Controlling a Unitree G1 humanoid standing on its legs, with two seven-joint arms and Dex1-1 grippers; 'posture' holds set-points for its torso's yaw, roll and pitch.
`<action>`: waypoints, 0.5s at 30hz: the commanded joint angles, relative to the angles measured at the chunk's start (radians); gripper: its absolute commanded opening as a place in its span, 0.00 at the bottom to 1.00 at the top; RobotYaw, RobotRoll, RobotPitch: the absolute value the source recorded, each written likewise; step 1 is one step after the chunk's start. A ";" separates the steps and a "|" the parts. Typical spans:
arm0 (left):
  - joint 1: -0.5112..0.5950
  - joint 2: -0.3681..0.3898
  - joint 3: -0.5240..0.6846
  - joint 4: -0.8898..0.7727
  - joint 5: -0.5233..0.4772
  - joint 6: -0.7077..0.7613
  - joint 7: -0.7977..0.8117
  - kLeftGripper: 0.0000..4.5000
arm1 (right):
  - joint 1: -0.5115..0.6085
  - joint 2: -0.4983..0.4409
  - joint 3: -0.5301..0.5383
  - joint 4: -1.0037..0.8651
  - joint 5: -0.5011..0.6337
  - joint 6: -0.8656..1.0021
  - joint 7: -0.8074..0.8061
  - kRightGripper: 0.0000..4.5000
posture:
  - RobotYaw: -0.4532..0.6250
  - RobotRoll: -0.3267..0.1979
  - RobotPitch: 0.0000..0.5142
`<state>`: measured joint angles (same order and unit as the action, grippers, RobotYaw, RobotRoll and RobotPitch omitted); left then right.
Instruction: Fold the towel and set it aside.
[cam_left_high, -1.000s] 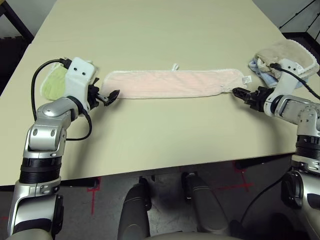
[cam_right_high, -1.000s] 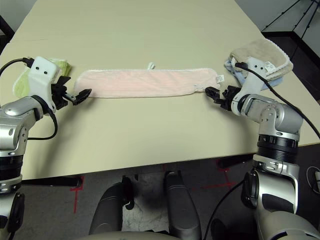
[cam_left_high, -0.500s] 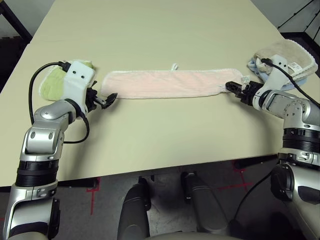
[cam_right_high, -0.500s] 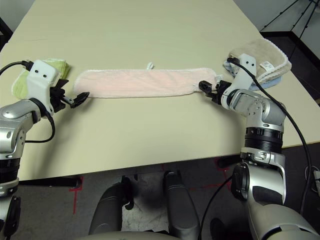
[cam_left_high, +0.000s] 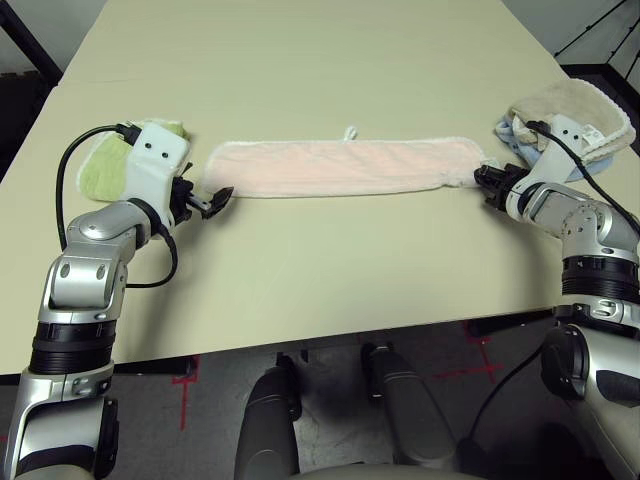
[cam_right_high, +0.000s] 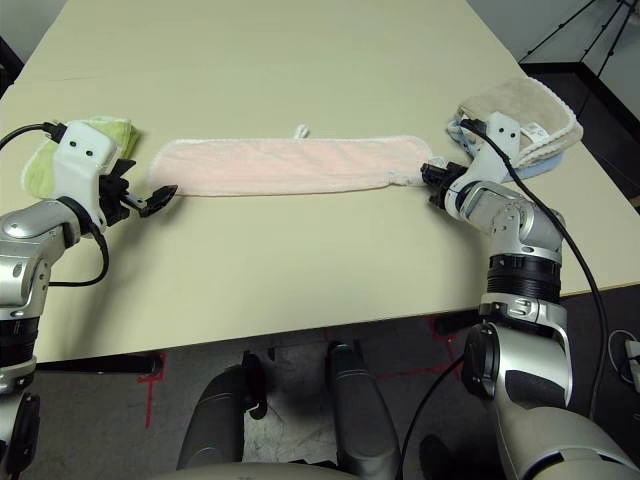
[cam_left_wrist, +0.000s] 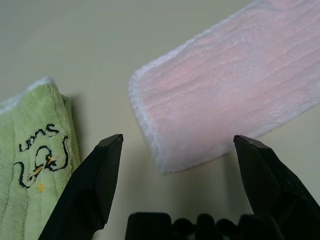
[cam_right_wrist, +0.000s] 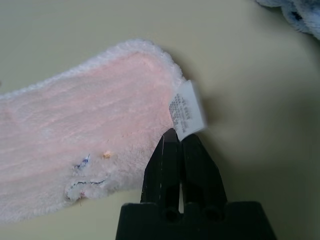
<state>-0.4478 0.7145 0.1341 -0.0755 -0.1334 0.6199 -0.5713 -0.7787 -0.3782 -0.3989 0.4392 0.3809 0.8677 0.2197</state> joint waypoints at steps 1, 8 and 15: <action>0.020 0.012 -0.017 -0.014 0.009 -0.002 -0.008 1.00 | 0.011 -0.010 0.016 0.065 -0.010 -0.001 0.004 0.00 | 0.28 0.62 0.49; 0.014 0.010 -0.020 -0.006 0.012 -0.005 -0.010 1.00 | 0.019 -0.045 0.016 0.088 -0.017 -0.025 0.014 0.00 | 0.26 0.62 0.49; 0.003 0.006 -0.027 0.013 0.016 -0.017 -0.014 1.00 | 0.037 -0.095 0.011 0.104 -0.021 -0.042 0.021 0.00 | 0.25 0.62 0.49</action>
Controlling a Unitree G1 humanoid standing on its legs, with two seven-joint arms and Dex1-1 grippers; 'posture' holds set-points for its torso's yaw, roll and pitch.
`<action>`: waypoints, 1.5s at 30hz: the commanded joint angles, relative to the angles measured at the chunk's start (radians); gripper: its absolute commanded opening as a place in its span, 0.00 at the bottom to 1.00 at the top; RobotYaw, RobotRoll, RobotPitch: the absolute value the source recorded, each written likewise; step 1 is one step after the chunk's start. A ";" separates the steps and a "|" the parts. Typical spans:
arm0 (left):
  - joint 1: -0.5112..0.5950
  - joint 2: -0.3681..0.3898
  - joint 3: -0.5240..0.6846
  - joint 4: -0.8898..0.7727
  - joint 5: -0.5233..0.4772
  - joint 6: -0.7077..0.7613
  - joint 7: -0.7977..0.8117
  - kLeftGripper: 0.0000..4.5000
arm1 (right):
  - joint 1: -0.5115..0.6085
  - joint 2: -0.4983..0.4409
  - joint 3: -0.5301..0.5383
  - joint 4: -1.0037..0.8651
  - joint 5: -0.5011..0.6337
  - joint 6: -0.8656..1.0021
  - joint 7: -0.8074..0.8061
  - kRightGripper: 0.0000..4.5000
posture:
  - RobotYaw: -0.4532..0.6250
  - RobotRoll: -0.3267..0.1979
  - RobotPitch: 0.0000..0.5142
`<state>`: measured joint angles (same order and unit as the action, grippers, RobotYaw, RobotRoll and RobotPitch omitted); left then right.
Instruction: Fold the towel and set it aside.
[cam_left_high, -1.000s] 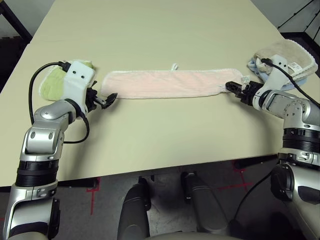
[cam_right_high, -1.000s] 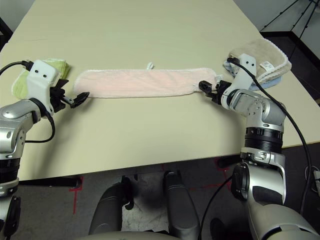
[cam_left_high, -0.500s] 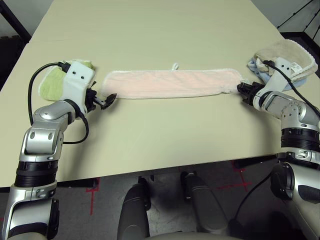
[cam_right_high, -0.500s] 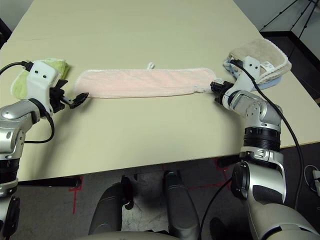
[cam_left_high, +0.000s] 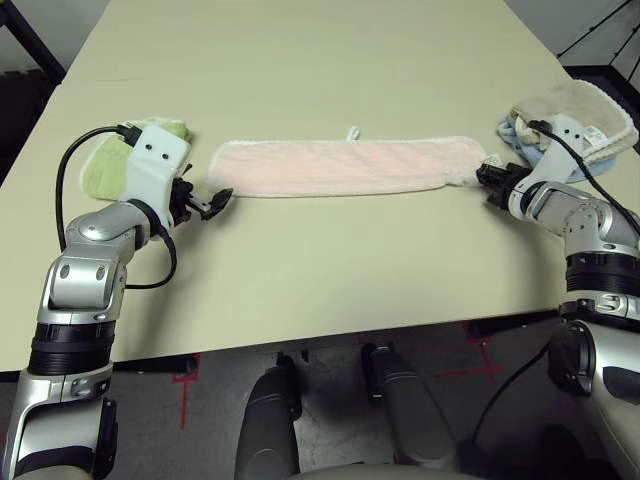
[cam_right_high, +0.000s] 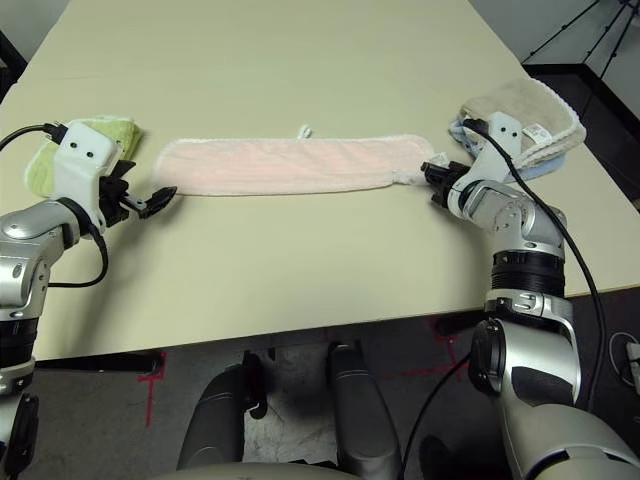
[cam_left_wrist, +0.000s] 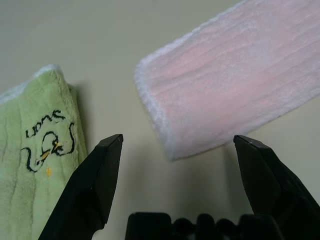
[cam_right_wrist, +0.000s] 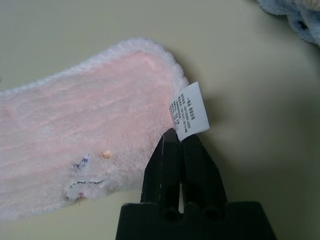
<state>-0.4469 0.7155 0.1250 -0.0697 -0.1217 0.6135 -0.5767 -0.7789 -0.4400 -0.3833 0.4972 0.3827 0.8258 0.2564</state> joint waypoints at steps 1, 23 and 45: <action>0.000 0.004 -0.020 0.010 0.005 -0.013 -0.010 1.00 | 0.038 -0.039 -0.005 0.050 -0.024 -0.004 -0.016 0.00 | 0.25 0.62 0.49; -0.021 0.006 -0.036 0.027 0.006 -0.023 -0.015 1.00 | 0.002 -0.083 0.005 0.106 -0.028 -0.056 -0.021 0.00 | 0.25 0.62 0.47; -0.013 -0.001 -0.028 0.007 0.003 -0.009 0.001 1.00 | -0.072 -0.063 0.243 -0.071 -0.126 -0.225 0.140 0.00 | 0.26 0.62 0.47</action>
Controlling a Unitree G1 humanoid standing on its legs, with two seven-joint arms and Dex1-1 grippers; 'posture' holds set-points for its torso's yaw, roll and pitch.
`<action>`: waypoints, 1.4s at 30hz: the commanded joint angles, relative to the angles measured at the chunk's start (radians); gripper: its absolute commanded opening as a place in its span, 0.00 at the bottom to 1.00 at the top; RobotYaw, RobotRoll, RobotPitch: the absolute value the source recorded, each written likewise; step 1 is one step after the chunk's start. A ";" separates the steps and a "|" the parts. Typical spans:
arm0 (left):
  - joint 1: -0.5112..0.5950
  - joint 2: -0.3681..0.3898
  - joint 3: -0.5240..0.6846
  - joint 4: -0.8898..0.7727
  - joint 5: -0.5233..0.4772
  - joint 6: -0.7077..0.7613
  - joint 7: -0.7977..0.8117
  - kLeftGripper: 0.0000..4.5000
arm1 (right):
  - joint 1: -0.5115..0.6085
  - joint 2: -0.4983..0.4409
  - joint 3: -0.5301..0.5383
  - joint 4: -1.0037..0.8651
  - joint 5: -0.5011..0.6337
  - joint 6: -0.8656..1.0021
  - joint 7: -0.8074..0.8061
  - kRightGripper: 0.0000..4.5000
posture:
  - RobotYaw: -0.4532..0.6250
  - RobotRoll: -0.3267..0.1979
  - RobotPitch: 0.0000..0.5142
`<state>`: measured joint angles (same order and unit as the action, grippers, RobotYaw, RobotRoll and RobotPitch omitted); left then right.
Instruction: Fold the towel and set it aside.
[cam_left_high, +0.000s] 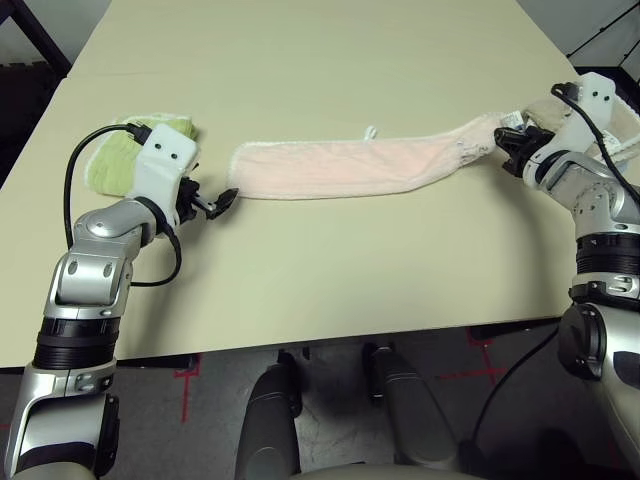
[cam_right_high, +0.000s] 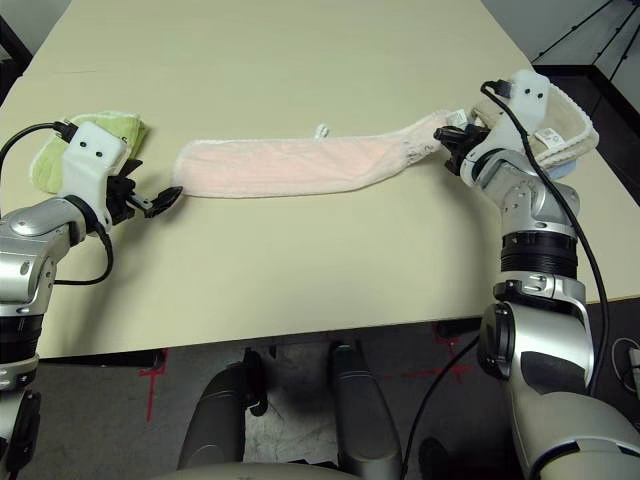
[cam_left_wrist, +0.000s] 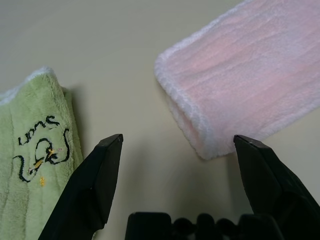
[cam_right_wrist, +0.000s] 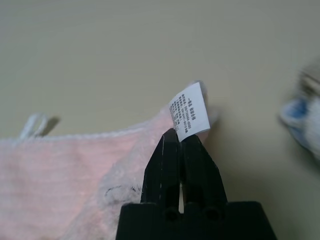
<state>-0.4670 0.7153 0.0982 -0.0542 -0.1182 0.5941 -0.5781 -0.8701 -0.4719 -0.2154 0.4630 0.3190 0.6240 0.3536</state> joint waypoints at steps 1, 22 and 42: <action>0.008 -0.001 -0.001 -0.009 0.000 0.011 0.003 1.00 | 0.019 -0.039 0.096 -0.039 -0.078 -0.030 0.056 0.00 | 0.27 0.62 0.46; 0.043 -0.018 0.024 -0.038 -0.006 0.020 0.044 1.00 | -0.025 -0.044 0.339 -0.127 -0.239 -0.225 0.386 0.00 | 0.31 0.62 0.45; 0.056 -0.015 0.040 -0.044 -0.005 0.019 0.054 1.00 | 0.031 0.004 0.378 -0.283 -0.181 -0.073 0.551 0.00 | 0.32 0.62 0.45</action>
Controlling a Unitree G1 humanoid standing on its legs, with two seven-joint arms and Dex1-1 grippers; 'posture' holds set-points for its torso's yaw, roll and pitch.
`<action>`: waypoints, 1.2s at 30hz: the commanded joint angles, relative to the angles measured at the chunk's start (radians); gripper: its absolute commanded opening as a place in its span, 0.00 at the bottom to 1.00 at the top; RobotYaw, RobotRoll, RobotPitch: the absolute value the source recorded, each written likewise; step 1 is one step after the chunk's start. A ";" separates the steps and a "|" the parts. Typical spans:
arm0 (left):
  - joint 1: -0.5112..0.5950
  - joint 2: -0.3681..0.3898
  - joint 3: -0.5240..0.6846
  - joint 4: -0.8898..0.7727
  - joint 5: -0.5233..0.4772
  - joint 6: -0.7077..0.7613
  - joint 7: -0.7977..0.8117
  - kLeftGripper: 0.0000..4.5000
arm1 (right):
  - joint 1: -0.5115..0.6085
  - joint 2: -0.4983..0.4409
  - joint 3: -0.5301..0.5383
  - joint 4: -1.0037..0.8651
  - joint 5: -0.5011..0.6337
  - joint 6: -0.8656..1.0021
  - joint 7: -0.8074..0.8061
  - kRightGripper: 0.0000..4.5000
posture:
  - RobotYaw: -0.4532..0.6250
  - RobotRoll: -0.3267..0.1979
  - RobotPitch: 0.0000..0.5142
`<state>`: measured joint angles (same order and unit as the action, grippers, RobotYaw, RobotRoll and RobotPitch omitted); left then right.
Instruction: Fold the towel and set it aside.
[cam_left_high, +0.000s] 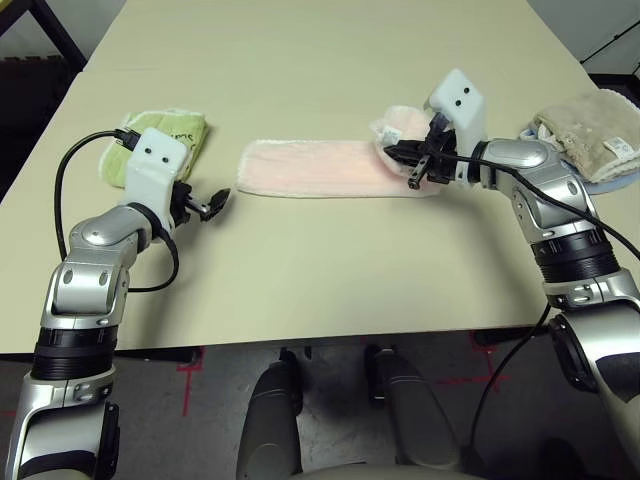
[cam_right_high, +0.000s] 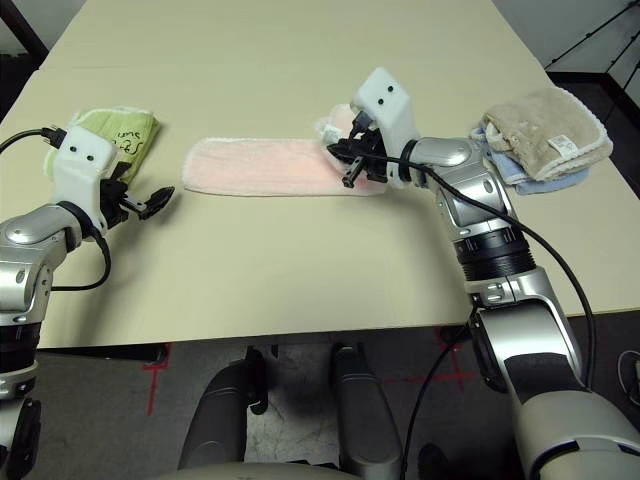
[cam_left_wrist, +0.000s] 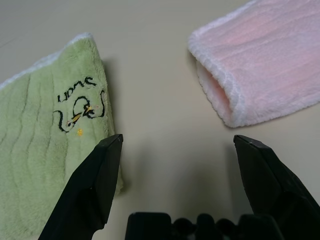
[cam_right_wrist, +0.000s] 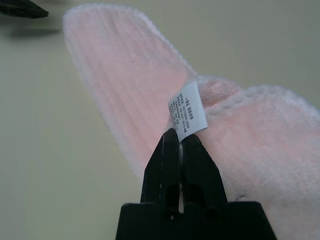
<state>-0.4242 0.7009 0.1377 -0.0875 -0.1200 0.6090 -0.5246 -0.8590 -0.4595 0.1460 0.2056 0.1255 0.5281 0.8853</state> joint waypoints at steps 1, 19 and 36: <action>0.014 -0.001 0.001 -0.011 -0.003 0.004 0.000 1.00 | 0.022 -0.008 0.018 -0.029 0.012 0.027 0.022 0.00 | 0.33 0.62 0.45; 0.025 0.009 0.002 -0.031 -0.001 0.016 -0.004 1.00 | 0.037 0.072 0.058 0.022 -0.003 0.028 -0.021 0.00 | 0.34 0.62 0.46; 0.019 0.013 -0.004 -0.030 -0.001 0.023 -0.006 1.00 | 0.018 0.029 -0.037 -0.061 0.146 0.104 0.065 0.99 | 0.33 0.62 0.47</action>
<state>-0.4171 0.7087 0.1385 -0.1068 -0.1199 0.6245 -0.5254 -0.8390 -0.4187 0.1338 0.1811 0.2345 0.6120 0.9293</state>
